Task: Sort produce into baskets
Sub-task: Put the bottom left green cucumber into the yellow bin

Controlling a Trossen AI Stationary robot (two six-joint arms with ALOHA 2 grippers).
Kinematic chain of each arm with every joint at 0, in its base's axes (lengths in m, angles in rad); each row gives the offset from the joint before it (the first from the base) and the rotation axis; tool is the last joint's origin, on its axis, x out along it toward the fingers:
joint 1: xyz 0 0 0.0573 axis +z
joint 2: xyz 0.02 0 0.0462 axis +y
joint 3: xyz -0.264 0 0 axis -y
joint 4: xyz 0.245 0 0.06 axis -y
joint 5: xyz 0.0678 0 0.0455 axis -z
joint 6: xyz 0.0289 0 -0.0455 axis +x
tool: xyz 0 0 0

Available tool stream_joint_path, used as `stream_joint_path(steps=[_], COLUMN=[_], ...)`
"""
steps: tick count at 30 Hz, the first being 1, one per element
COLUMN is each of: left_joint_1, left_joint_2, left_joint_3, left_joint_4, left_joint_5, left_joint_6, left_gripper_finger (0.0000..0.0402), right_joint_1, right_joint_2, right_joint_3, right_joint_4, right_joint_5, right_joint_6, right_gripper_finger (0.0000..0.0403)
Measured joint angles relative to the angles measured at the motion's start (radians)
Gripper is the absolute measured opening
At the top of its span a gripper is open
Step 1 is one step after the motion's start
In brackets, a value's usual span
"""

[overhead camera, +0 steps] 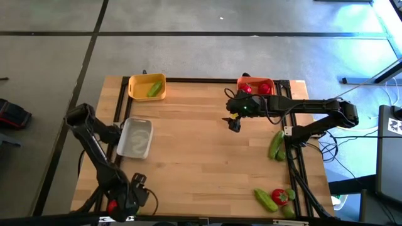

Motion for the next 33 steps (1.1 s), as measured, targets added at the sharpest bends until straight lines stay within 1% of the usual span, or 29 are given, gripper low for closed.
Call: stream_joint_path(steps=[5,15,22,28,33], left_joint_1=[-0.037,-0.042,-0.051,-0.052,-0.045], left_joint_2=[0.049,0.126,0.144,0.145,0.145], left_joint_3=[0.000,0.000,-0.001,-0.038,-0.068], left_joint_4=[0.000,-0.049,-0.048,-0.031,0.018], left_joint_5=[0.001,0.001,0.000,-0.006,-0.006], left_joint_6=[0.059,0.203,0.287,0.283,0.270], left_gripper_finger=[0.0245,0.0245,0.0245,0.0245,0.0245], right_joint_1=[0.000,0.000,0.000,0.000,0.000], right_joint_2=[0.000,0.000,0.000,0.000,0.000], right_joint_3=[0.000,0.000,0.000,0.000,0.000], right_joint_4=[0.001,0.001,0.001,0.005,0.004], right_joint_5=[0.000,0.002,0.003,0.003,0.002], right_joint_6=[0.000,0.000,0.000,0.000,0.000], right_gripper_finger=[0.0339,0.0339,0.0339,0.0339,0.0339])
